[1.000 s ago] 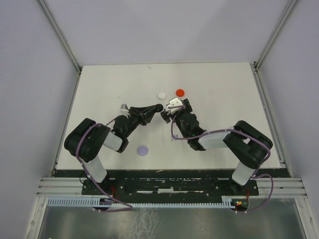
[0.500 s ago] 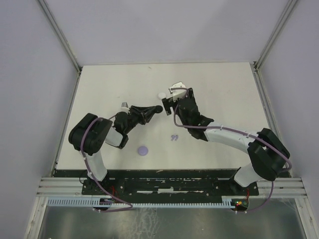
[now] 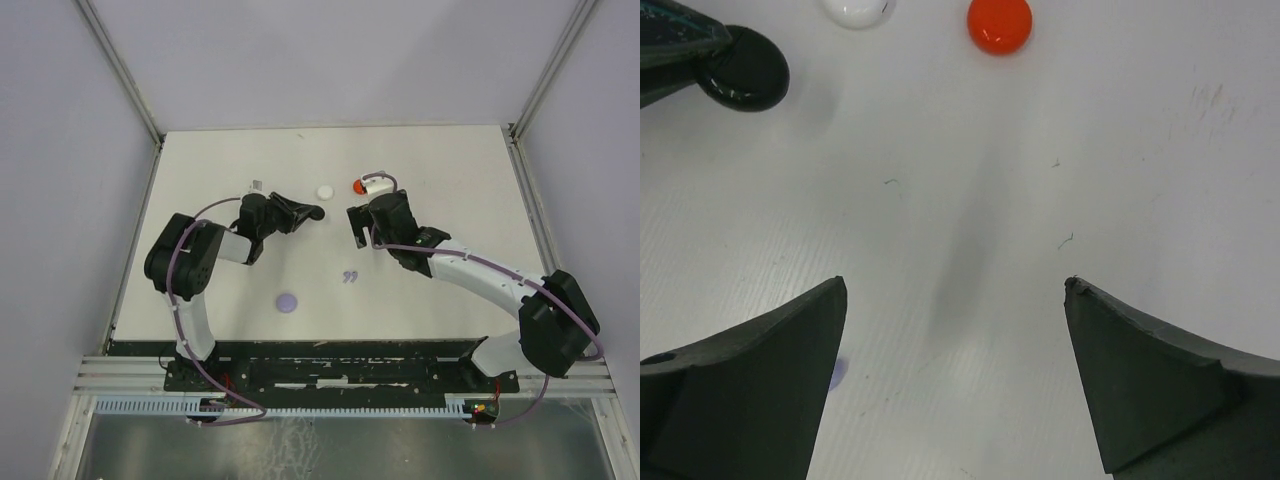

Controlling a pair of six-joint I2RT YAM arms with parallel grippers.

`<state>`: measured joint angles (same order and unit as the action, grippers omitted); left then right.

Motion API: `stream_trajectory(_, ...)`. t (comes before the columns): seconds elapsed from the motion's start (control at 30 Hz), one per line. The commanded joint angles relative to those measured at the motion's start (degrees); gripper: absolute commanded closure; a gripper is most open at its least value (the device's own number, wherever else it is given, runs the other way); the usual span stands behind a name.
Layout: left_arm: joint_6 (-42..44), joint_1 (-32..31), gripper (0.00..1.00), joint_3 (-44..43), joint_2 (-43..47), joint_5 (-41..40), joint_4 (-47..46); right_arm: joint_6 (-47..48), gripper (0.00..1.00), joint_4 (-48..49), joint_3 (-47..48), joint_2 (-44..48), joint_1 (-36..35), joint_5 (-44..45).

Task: Insert the wireless bluetooth earbuds into the charging case
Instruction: Place the charging case at the center of the board.

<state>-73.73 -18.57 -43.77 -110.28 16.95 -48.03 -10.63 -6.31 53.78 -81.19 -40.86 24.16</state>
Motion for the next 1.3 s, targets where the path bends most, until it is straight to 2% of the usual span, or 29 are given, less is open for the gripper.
stream_trajectory(0.0, 10.0, -0.1, 0.97, -3.8, -1.0, -3.2, 7.4, -2.5, 0.04, -3.5, 2.4, 1.0, 1.1, -4.2)
stream_trajectory(0.23, 11.7, -0.1, 0.97, -6.6, -4.0, -4.1, 9.7, -3.5, 0.07, -5.0, 2.4, 0.2, 1.9, -8.0)
stream_trajectory(0.4, 14.0, -0.1, 0.92, -8.3, -4.7, -5.6, 12.4, -3.8, 0.08, -5.5, 2.6, -0.8, 1.9, -10.9)
stream_trajectory(0.47, 15.2, -0.1, 0.85, -8.7, -4.4, -6.3, 13.6, -4.0, 0.08, -5.7, 2.9, -1.6, 1.8, -12.6)
stream_trajectory(0.67, 17.4, 0.5, 0.55, -8.2, -2.4, -9.0, 17.5, -3.9, 0.11, -4.7, 3.7, -3.3, -2.0, -16.4)
stream_trajectory(0.8, 17.8, 1.8, 0.43, -6.7, -0.3, -10.0, 18.7, -3.6, 0.12, -3.9, 5.2, -5.3, -5.4, -19.7)
stream_trajectory(0.97, 18.3, 4.5, 0.39, -2.3, 5.9, -11.1, 18.8, -2.0, 0.14, -2.2, 6.1, -8.0, -9.1, -23.3)
stream_trajectory(1.1, 18.9, 6.3, 0.39, 2.5, 15.1, -13.1, 20.1, -1.0, 0.15, -2.7, 7.4, -11.1, -12.8, -23.9)
stream_trajectory(1.27, 20.2, 6.7, 0.38, 8.0, 26.6, -16.3, 23.4, 0.4, 0.15, -3.2, 7.9, -14.6, -18.6, -18.9)
